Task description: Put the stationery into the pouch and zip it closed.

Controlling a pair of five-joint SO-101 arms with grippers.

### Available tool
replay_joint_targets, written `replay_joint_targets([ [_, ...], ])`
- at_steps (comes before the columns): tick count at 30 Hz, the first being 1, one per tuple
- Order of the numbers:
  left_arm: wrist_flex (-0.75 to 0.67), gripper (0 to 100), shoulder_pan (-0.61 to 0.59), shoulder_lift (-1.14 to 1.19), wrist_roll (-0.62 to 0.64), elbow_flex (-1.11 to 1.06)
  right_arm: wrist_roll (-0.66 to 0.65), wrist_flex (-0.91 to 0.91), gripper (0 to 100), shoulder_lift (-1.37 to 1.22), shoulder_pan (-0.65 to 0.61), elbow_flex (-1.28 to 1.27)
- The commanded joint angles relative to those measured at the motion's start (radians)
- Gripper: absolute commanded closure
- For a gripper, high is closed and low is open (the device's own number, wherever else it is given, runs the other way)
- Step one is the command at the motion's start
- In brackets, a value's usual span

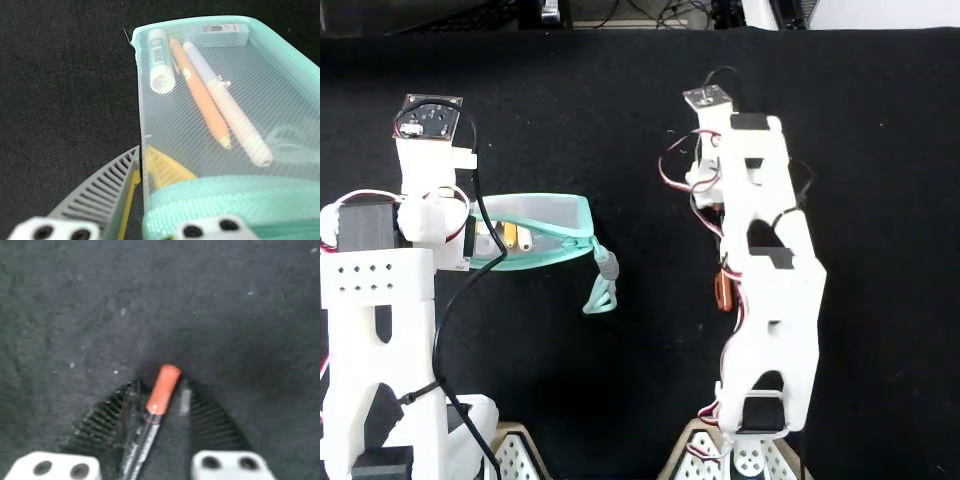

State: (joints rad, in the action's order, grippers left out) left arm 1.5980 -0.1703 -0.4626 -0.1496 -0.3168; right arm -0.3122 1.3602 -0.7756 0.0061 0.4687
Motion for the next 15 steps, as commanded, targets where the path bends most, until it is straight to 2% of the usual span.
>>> replay_joint_targets([
  [1,0.003,97,-0.013,0.015,0.006,-0.054,-0.017,0.063,97.7,-0.042,0.020,0.125],
  [8,0.003,97,-0.013,0.015,0.006,-0.054,-0.064,0.176,98.6,-0.013,0.048,0.180],
  [15,0.002,97,-0.013,0.015,0.005,-0.054,-0.069,0.180,98.6,0.277,0.017,-0.025],
])
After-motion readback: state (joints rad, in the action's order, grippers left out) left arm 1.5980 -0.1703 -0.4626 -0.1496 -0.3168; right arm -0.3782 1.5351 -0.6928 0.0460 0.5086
